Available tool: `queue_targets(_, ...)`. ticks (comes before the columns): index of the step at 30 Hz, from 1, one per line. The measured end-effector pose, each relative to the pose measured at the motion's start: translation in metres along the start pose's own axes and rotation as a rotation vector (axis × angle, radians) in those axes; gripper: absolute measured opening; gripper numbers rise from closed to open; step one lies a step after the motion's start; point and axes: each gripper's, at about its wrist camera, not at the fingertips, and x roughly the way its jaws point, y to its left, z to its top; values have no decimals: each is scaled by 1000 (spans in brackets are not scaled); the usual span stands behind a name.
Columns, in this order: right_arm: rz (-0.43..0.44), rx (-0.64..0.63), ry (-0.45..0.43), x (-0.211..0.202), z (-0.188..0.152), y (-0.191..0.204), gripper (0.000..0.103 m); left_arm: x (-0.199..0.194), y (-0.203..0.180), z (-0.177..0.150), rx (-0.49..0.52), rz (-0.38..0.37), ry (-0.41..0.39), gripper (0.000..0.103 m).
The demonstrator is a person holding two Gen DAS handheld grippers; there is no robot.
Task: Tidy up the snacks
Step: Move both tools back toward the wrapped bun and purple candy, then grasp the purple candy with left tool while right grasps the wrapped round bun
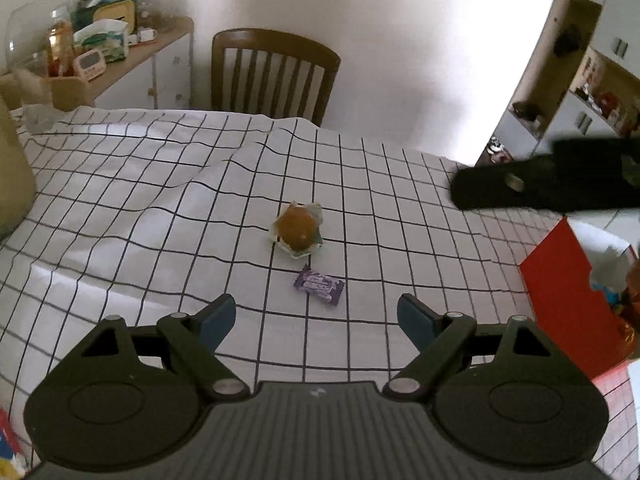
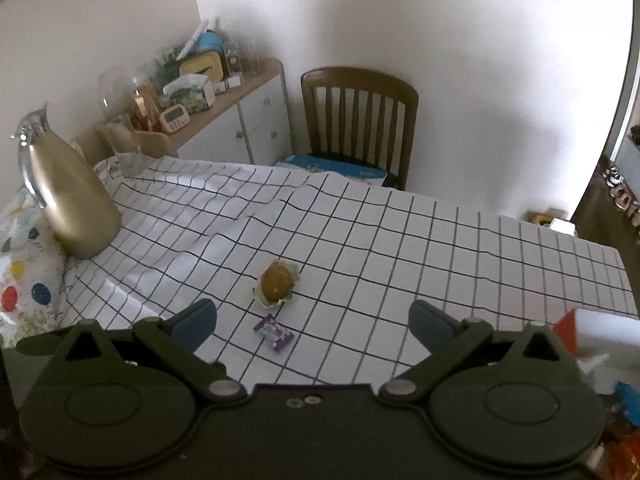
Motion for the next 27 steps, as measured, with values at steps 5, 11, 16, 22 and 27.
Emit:
queue_targets(5,6,-1,33,31,13,11,102,19,4,0,27,-12,7,88)
queue_targets(11,17,43,97,73,24,14,102,47,7,-3,81,-10,28,88)
queue_targets(16,15,35,167,107,31,17,100,64,5,-4,122,-45,35,88)
queue_targets(22,42,47,231,138,42,18,95,82,0,-4,176,-60,26,88)
queue_targets(27,61,37,300,162,44,21,91,94,-3,-4,224,-99,16,88)
